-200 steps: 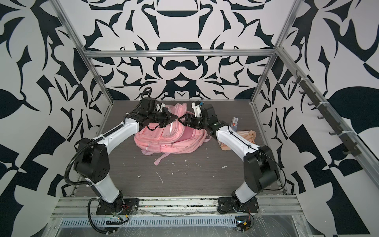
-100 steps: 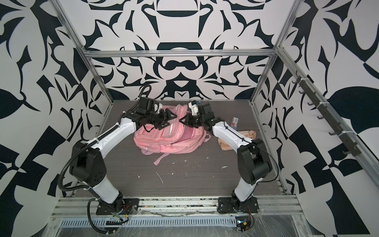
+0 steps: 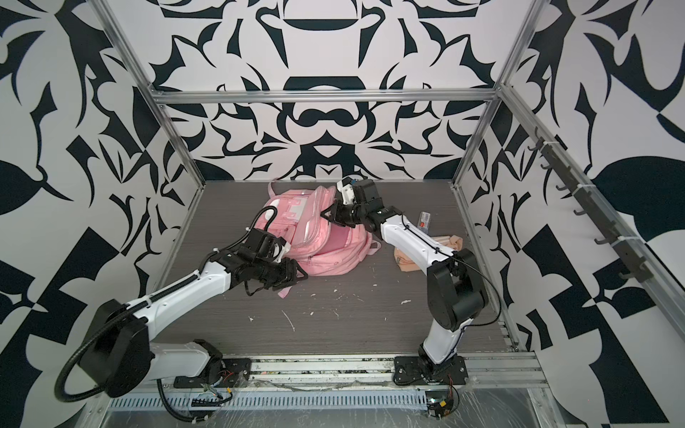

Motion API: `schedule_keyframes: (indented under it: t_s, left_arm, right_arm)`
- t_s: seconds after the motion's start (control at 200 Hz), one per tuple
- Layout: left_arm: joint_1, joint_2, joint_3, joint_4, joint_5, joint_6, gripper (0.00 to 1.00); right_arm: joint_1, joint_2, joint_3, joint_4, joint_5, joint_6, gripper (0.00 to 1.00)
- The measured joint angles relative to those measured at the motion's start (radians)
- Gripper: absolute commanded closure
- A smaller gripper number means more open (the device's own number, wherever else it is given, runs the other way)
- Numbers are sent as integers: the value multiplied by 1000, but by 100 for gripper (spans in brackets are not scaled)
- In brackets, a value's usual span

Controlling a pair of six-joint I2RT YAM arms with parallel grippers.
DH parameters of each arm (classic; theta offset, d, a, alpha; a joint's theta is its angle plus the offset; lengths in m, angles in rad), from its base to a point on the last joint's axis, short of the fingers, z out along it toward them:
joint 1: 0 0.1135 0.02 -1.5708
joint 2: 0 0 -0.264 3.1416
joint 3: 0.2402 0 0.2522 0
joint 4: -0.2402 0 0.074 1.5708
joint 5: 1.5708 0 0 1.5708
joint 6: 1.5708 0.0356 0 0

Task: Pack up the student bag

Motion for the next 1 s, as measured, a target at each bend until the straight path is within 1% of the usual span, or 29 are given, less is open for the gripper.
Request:
schedule_keyframes:
  t_s: [0.14,0.23,0.3,0.44,0.465,0.56,0.69,0.765,0.81,1.0]
  left_arm:
    - [-5,63,35,81,-42,17,50]
    - [-8,81,60,122,-64,31,49]
    - [-10,93,68,153,-80,39,47]
    - [-16,135,68,195,-91,47,49]
    - [-18,143,68,201,-93,48,50]
    - [-29,173,68,221,-104,49,66]
    - [-37,200,68,240,-122,55,83]
    - [-39,201,70,240,-132,63,95]
    - [-39,201,75,237,-140,71,100]
    - [-40,187,88,199,-177,76,100]
  right_arm:
    - [0,3,0,0,3,4,100]
    - [1,5,0,-1,6,7,100]
    - [2,5,0,0,8,10,100]
    - [8,6,2,1,19,18,100]
    - [10,7,2,1,21,18,100]
    - [13,18,10,1,27,22,100]
    - [16,35,21,3,32,25,100]
    - [16,44,26,1,35,25,100]
    - [16,48,29,1,37,25,100]
    - [16,50,30,1,44,25,100]
